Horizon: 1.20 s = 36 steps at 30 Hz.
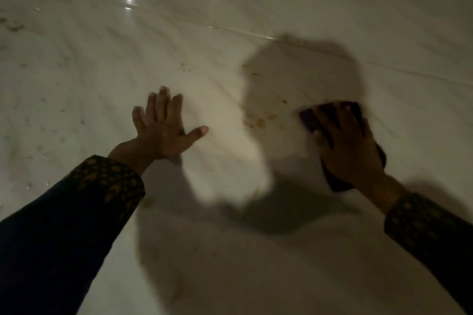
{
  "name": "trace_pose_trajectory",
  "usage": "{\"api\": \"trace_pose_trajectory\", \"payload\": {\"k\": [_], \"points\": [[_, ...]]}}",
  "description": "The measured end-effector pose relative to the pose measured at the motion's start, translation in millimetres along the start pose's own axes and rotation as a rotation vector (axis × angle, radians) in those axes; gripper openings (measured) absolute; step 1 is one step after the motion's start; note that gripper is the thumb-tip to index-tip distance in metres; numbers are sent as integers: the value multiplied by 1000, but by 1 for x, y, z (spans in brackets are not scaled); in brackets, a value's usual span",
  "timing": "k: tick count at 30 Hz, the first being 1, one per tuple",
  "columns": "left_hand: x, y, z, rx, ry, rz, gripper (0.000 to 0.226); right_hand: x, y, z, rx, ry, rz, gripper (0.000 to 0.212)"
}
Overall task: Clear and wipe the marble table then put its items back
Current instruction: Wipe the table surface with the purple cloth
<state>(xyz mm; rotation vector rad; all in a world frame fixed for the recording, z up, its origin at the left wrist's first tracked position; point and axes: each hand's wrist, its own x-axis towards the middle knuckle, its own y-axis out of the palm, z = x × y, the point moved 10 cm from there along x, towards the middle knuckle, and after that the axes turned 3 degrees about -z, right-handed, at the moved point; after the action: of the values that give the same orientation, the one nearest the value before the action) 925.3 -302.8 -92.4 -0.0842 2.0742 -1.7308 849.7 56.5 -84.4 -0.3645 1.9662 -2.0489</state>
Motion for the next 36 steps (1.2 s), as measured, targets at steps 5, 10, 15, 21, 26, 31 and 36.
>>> {"api": "trace_pose_trajectory", "payload": {"k": [5, 10, 15, 21, 26, 31, 36], "points": [[10, 14, 8, -51, -21, 130, 98, 92, -2, -20, 102, 213, 48, 57], [5, 11, 6, -111, -12, 165, 70, 84, 6, 93, 92, -36, 1, 62], [4, 7, 4, -111, 1, 209, 68, 58, 12, 126, 105, -333, 50, 55], [3, 7, 2, -103, -11, 202, 70, 169, 7, 69, 92, -22, -19, 56], [3, 9, 4, -108, -5, 220, 68, 188, 9, 120, 111, -43, 18, 55], [6, 10, 6, -117, -5, 208, 69, 85, 10, 190, 106, -464, 43, 55], [7, 5, 5, -86, -6, 56, 67, 45, 10, 100, 90, -258, 64, 54]]}}
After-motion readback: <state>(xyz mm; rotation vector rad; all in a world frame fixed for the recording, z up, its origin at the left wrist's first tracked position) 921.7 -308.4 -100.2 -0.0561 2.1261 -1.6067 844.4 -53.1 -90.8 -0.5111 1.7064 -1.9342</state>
